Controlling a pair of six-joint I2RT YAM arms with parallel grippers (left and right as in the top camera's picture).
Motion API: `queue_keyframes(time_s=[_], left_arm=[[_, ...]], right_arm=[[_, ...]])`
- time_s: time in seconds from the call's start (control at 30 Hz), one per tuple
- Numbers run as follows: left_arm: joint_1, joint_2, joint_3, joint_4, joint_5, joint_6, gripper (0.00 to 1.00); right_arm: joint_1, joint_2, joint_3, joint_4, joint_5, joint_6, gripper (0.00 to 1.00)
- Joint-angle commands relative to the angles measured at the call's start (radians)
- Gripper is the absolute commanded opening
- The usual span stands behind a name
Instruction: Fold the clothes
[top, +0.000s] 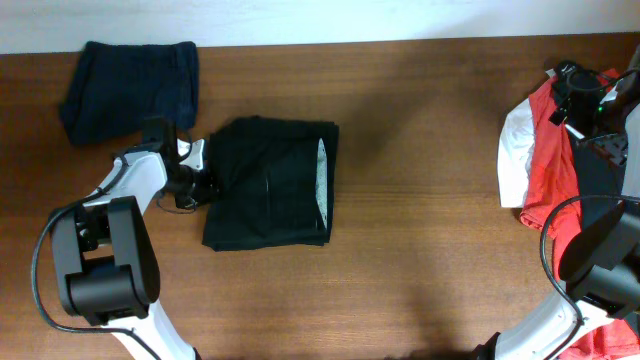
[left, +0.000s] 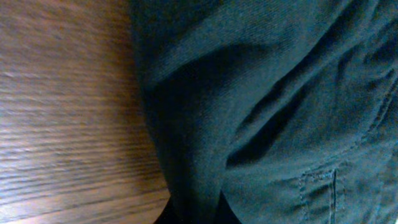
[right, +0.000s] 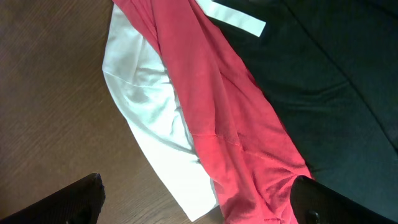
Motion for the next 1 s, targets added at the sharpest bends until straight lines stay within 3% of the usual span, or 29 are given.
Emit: queue_keyframes(time_s=[0.0, 0.1, 0.17, 0.4, 0.57, 0.83, 0.97], left_arm=[[0.003, 0.011, 0.093, 0.047, -0.197, -0.021, 0.0], [0.003, 0.011, 0.185, 0.13, -0.389, -0.021, 0.01], [0.003, 0.011, 0.244, 0.172, -0.399, -0.021, 0.01], [0.003, 0.011, 0.427, 0.194, -0.399, -0.273, 0.0], [0.003, 0.01, 0.51, 0.246, -0.399, -0.313, 0.01], [0.073, 0.011, 0.573, 0.298, -0.43, -0.307, 0.01], [0.145, 0.021, 0.572, 0.282, -0.444, -0.182, 0.01]], right_arm=[[0.001, -0.018, 0.012, -0.001, 0.009, 0.012, 0.99], [0.001, -0.018, 0.012, -0.001, 0.009, 0.012, 0.99], [0.001, -0.018, 0.012, -0.001, 0.009, 0.012, 0.99], [0.001, -0.018, 0.012, -0.001, 0.009, 0.012, 0.99], [0.001, -0.018, 0.012, -0.001, 0.009, 0.012, 0.99], [0.001, -0.018, 0.012, -0.001, 0.009, 0.012, 0.99], [0.001, -0.018, 0.012, -0.001, 0.009, 0.012, 0.99]])
